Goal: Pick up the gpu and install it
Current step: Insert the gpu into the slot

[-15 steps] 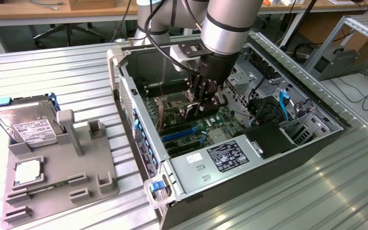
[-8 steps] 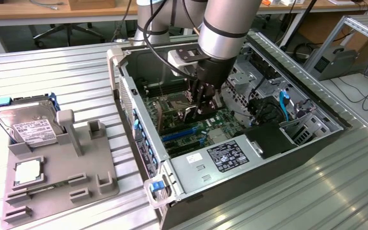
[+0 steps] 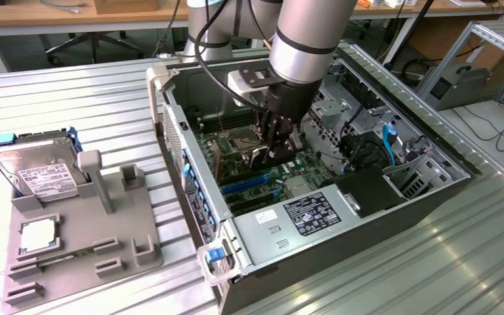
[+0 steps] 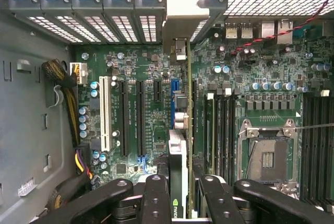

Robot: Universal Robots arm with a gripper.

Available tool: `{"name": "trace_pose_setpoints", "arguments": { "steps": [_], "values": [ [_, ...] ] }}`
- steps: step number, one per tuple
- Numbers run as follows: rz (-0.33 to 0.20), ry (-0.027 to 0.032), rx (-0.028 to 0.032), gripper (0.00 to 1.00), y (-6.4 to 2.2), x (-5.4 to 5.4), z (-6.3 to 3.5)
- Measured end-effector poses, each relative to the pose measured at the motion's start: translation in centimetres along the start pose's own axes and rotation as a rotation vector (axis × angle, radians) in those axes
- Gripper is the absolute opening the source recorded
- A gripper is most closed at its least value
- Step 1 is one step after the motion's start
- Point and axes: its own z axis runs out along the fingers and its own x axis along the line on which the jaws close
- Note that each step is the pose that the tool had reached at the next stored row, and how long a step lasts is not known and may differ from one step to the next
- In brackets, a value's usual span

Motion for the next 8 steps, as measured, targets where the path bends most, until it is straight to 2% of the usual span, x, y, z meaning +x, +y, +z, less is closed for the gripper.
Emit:
{"name": "trace_pose_setpoints", "arguments": {
  "steps": [8],
  "values": [
    [0.000,0.0004,0.0001,0.27,0.25,0.05,0.59]
  ]
}}
